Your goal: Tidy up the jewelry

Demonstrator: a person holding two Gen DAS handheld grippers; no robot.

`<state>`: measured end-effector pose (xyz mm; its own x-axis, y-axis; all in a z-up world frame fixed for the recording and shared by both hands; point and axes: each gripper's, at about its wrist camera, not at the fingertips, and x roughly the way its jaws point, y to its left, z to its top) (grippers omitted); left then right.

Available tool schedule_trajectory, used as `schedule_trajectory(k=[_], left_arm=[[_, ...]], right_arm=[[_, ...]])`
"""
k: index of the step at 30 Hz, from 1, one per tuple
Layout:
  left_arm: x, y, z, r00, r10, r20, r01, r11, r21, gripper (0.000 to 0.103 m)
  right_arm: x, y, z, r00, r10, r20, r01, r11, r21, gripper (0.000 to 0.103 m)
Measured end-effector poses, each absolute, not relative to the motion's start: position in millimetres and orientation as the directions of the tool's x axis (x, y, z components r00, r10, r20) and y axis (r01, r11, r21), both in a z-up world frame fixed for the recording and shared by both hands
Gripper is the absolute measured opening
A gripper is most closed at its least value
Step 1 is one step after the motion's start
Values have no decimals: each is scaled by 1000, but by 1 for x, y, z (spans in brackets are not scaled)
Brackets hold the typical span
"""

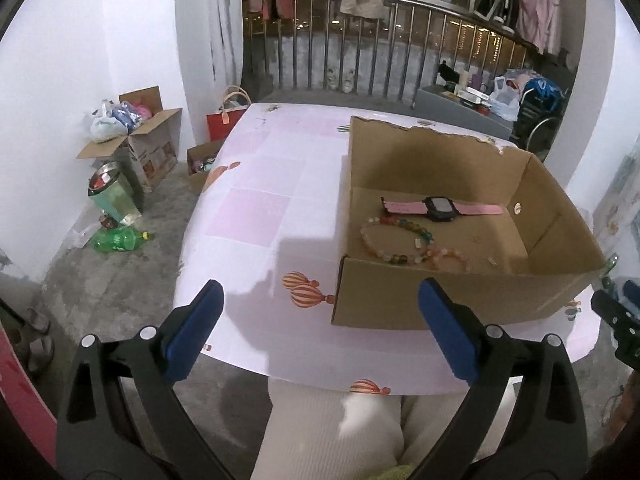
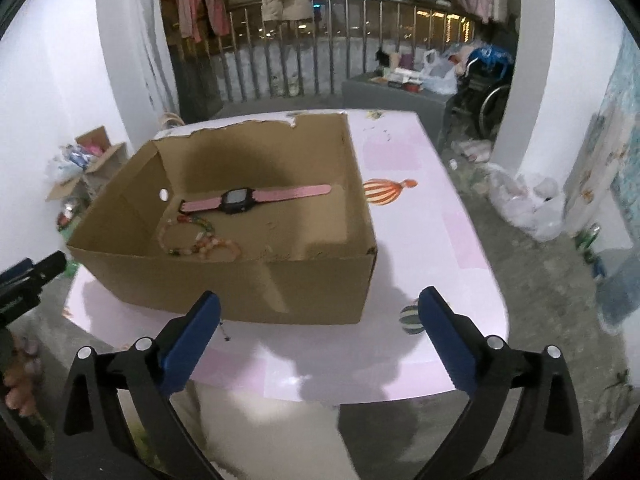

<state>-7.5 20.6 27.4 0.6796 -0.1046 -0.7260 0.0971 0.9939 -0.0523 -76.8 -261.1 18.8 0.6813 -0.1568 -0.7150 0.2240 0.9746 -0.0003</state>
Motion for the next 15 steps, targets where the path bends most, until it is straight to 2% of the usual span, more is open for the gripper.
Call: schedule_trajectory(k=[8,11,15], left_arm=[[-10,18,39,693,-10,-721,59,997,43,94],[-5,18,41,652,2,-758,69,996,62,94],[-4,21,45,649,-8,-761,70,996,49,94]], right_arm=[[-77,-254,27,686,-169,-708,217,976,-24,96],[-75,-253,29,673,-174,-719,223,975,-27,96],[-71,-253,30,649,-168,-742,233,972,-17,96]])
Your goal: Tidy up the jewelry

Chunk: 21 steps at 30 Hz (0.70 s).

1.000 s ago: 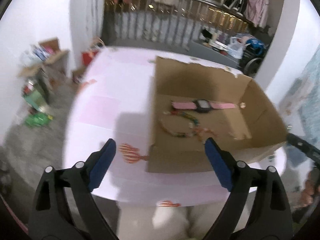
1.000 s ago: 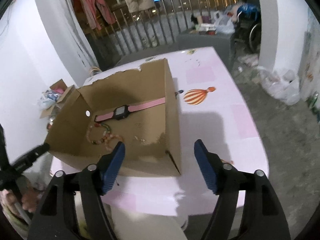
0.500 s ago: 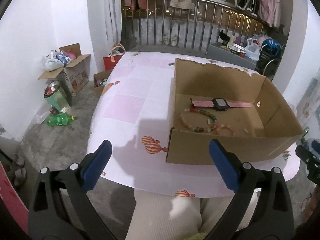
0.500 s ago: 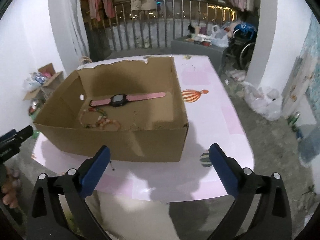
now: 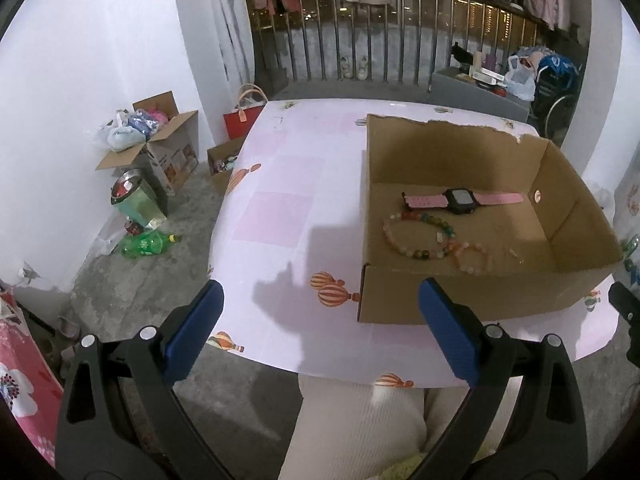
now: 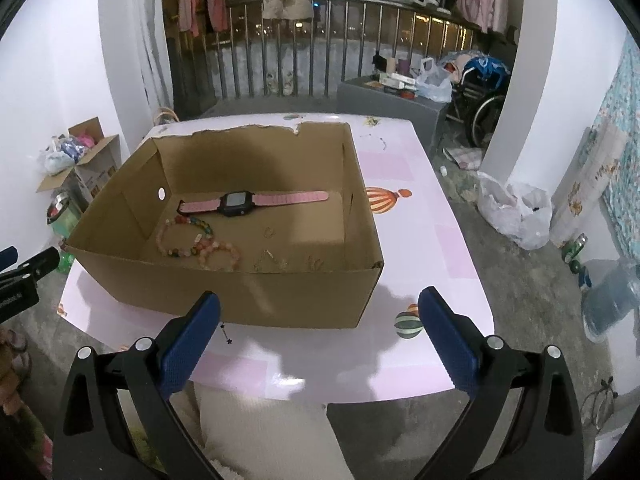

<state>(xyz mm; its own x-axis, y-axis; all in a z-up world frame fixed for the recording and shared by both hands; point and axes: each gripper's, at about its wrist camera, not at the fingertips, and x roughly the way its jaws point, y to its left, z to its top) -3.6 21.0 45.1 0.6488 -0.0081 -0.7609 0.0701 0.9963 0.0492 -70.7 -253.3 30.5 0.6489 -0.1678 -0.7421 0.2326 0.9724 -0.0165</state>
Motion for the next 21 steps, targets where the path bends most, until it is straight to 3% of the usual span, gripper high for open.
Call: schedule_trajectory(k=[10,21], left_arm=[[11,21,36,561,-42,-827,81,997,4,94],[23,20,34,529,-7,-848,78,996,41,94]], right_arm=[[-54,-262,21,573,-155,-805,280,960,15,96],[-41,-262,21,535,-151,-831,288,957,12,96]])
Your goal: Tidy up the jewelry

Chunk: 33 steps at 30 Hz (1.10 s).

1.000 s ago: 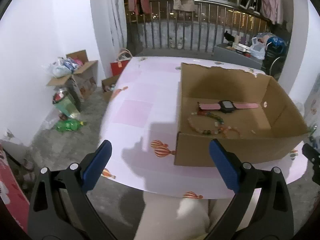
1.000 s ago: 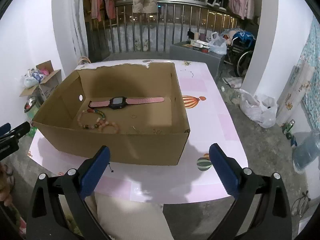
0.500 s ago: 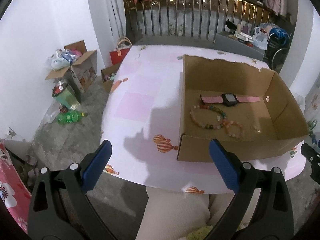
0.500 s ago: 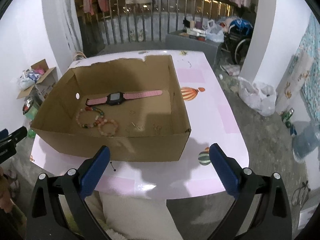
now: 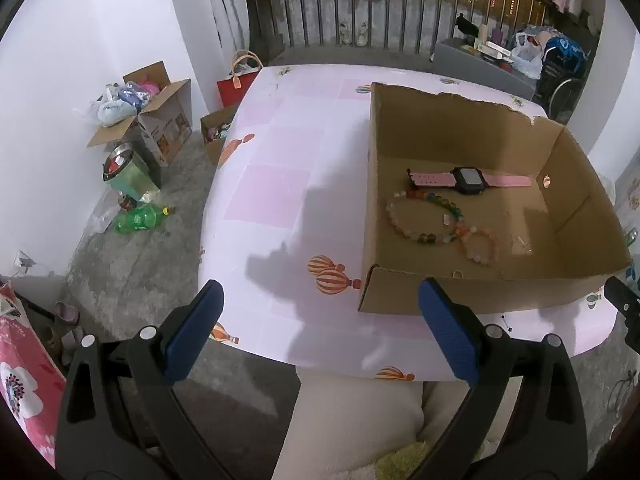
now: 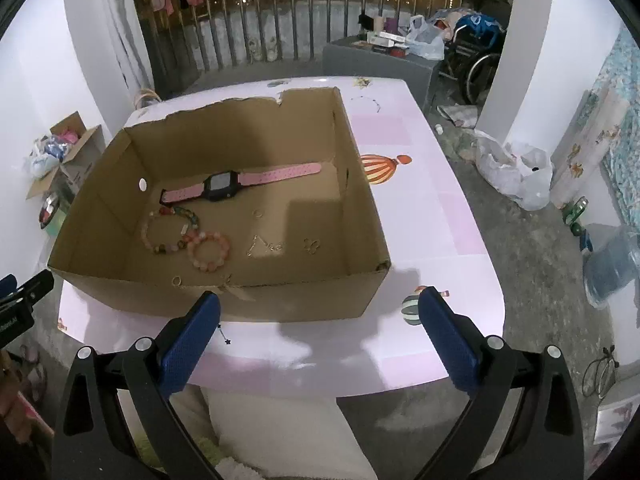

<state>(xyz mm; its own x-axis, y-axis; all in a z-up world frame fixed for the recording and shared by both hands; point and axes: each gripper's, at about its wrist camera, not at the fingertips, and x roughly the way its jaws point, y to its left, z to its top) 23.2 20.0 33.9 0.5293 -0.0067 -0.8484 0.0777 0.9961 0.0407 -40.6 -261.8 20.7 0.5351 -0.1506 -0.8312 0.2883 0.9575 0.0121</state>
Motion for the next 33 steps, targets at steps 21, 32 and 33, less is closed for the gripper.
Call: schedule_trajectory(k=[21,32,33], left_arm=[[29,19,29,491,-9,-871,84,996,37,94],[29,17,29,478,-20,-878,99,995,31,94],[29,17,28,477,-22,-878,99,995,30,94]], right_arm=[[-35,-263,20,514,-154,-844,298,955,8,96],[-36,-263,18,512,-151,-846,301,953,12,96],[-36,-263,18,511,-151,-846,301,954,11,96]])
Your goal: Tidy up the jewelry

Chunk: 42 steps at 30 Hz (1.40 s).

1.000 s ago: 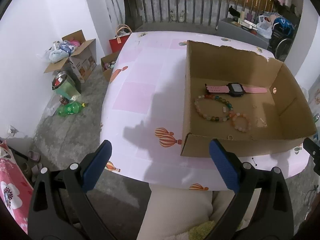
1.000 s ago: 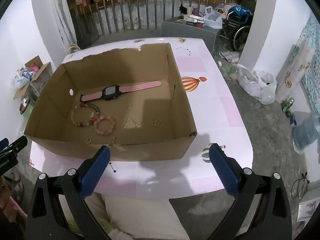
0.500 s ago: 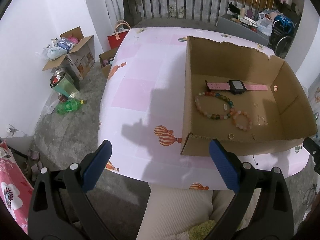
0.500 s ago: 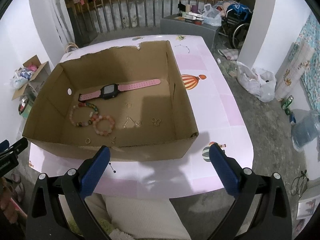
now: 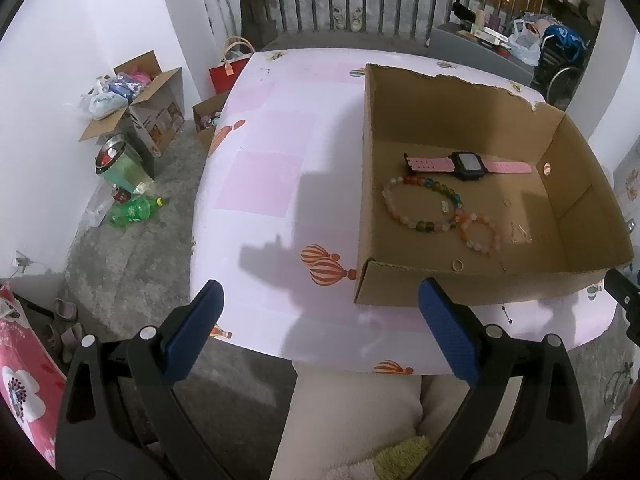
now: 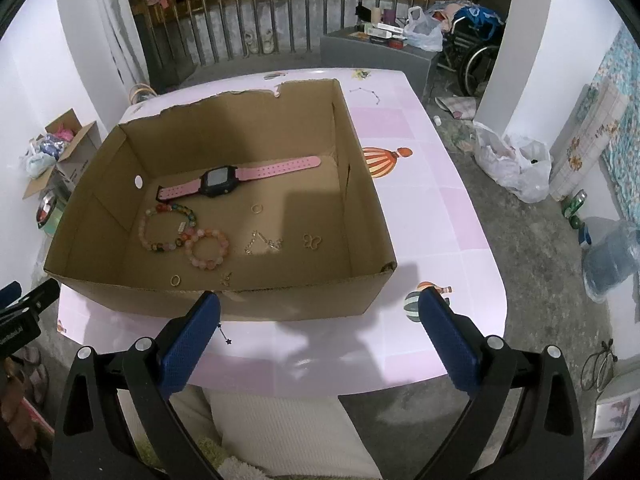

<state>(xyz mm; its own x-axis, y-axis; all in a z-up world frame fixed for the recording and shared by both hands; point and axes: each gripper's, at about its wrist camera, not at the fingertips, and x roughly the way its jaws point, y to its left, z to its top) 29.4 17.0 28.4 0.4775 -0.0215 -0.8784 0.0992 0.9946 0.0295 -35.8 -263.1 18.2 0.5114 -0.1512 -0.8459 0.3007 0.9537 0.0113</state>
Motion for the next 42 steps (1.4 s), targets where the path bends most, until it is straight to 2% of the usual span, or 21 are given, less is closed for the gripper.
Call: schedule_trajectory(k=[42], left_arm=[[24,-8,32,466,-84,-881,169,986,-4,94]], right_arm=[[-44,-277,17,509,-161,-846,317,948,10,96]])
